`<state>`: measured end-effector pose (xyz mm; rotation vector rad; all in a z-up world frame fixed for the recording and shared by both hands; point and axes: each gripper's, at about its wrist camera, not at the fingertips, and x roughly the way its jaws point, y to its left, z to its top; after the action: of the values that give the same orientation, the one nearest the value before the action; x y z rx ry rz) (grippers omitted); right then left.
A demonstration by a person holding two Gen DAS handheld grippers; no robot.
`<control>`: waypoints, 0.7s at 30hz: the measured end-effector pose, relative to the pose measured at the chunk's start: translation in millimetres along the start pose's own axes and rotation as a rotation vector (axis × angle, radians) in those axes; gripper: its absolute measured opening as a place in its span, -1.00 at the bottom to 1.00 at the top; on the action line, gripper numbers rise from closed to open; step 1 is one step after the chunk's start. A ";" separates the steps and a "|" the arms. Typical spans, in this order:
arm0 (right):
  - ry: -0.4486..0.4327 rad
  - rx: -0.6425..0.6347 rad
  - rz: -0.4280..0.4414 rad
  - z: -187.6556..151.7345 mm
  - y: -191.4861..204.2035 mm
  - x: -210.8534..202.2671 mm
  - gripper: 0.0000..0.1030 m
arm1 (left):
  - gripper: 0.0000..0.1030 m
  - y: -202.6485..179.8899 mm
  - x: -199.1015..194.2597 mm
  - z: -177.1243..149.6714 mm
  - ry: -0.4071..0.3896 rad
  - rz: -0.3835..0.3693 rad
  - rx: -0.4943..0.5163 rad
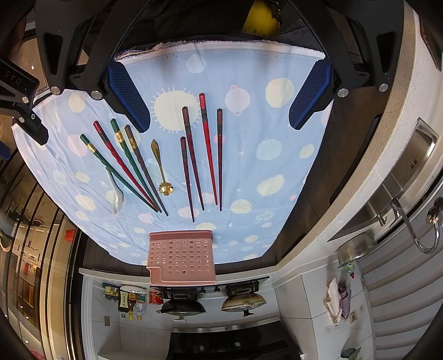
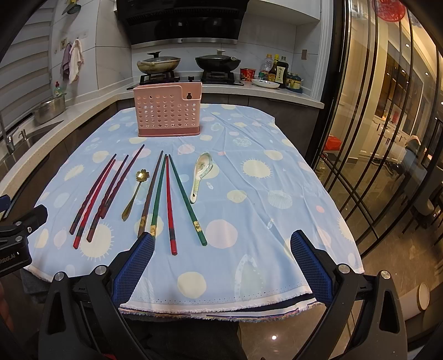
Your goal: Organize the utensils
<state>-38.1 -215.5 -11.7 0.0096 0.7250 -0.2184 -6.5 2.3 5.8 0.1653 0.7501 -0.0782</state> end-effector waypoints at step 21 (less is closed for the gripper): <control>-0.002 -0.001 -0.001 0.3 0.5 -0.4 0.85 | 0.86 0.8 -1.4 0.1 -0.002 0.000 0.000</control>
<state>-38.1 -214.9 -11.2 0.0086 0.7233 -0.2187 -7.3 3.0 7.0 0.1651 0.7483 -0.0785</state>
